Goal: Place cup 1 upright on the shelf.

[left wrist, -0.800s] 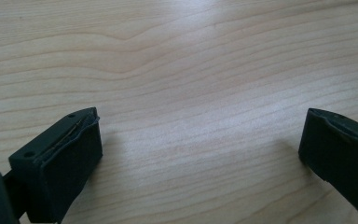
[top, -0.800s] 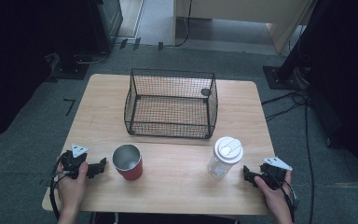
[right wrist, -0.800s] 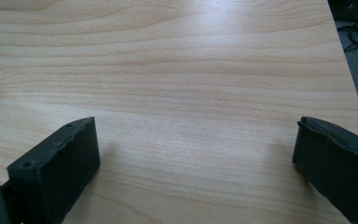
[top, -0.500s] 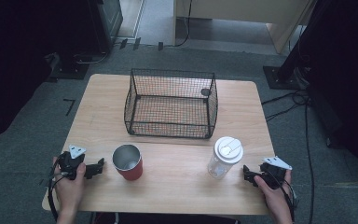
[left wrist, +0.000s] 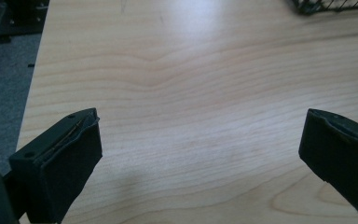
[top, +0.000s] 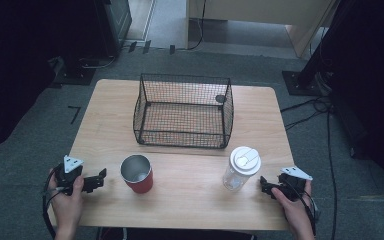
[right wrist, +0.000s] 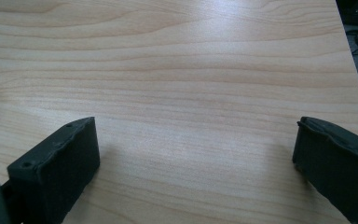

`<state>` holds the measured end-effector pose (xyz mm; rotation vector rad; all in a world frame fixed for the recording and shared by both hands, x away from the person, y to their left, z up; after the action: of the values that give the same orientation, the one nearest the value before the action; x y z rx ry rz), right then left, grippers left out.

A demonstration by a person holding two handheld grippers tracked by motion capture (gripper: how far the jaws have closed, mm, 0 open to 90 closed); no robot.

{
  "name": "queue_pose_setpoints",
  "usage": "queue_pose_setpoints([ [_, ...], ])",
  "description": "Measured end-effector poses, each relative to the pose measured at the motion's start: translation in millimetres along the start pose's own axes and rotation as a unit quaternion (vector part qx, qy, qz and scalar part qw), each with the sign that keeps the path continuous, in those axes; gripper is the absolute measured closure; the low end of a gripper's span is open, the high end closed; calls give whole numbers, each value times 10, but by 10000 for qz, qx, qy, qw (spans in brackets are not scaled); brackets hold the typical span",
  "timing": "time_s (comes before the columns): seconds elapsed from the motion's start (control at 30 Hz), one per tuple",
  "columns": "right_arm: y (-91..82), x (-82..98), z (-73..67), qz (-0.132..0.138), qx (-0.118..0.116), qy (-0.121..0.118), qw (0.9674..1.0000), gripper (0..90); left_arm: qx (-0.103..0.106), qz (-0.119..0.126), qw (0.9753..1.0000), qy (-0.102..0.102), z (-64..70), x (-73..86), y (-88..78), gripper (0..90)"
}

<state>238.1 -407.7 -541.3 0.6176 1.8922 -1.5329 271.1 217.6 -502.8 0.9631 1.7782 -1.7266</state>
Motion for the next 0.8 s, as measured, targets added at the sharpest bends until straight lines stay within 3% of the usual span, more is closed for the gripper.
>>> queue_pose_setpoints([
  [0.37, 20, -18, -11, -2, -2, 2, 10000, 4, 288, 348, 9989, -79, 31, -155, -243, 0],
  [0.5, 20, -18, -11, -2, -2, 1, 10000, 4, 477, 496, 9976, -120, 109, -200, -319, 0],
  [0.8, 20, -18, -11, -3, -1, 2, 10000, 4, 624, 819, 9946, -113, 214, -294, -515, 0],
])
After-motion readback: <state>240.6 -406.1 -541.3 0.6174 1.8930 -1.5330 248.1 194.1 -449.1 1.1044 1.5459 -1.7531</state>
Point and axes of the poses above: each handheld gripper's, and its own axes: y roughly forward along the jaws, x roughly out of its underside, z roughly to its right, the point moved 2 cm from there along y, roughly forward along the jaws, and after that the axes turned 9 degrees about -x, right-handed, at the moved point
